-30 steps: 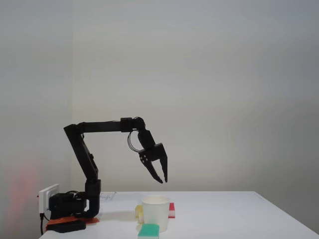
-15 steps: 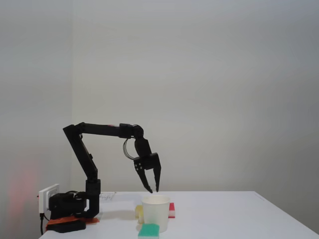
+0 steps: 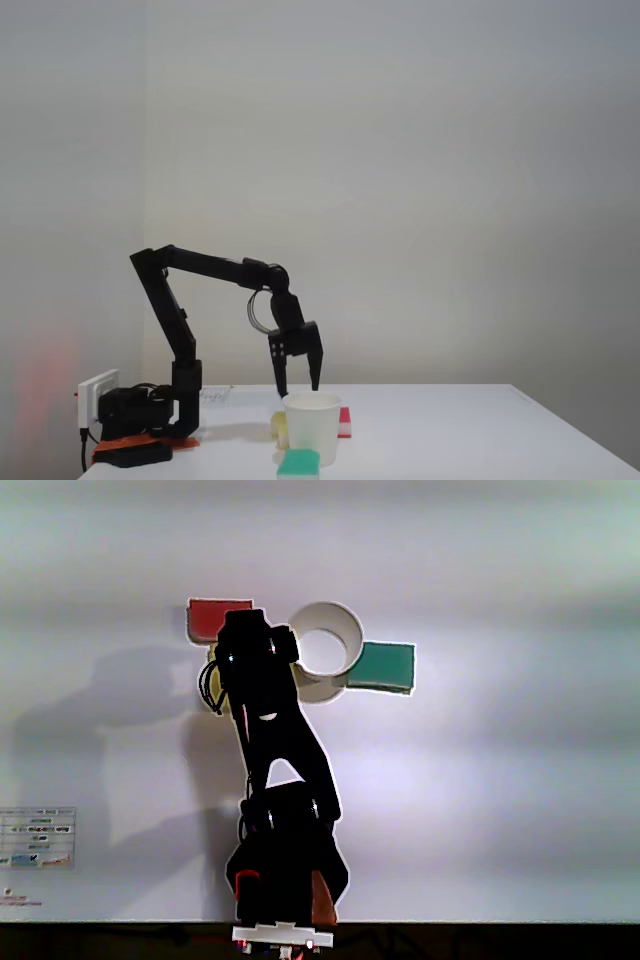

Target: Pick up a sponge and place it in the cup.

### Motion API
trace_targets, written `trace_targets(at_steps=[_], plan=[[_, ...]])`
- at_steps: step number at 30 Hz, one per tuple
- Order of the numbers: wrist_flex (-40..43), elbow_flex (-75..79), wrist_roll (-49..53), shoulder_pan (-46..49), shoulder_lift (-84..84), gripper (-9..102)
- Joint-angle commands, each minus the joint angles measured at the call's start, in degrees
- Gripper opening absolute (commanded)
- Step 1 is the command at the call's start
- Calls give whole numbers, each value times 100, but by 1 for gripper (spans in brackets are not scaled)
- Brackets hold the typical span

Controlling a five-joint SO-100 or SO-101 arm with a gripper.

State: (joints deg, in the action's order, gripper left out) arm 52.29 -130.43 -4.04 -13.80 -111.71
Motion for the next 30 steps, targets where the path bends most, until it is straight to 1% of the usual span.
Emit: trace_targets(at_steps=[1, 3, 6, 10, 25, 30], plan=[[-132, -158, -35, -88, -70, 24], [-149, -237, -35, -105, -79, 29], [-220, -264, -35, -123, -35, 39], [-439, -264, -26, -141, 141, 44], [-1239, 185, -642, -483, 1222, 44], [-1477, 281, -773, -527, 1564, 40]])
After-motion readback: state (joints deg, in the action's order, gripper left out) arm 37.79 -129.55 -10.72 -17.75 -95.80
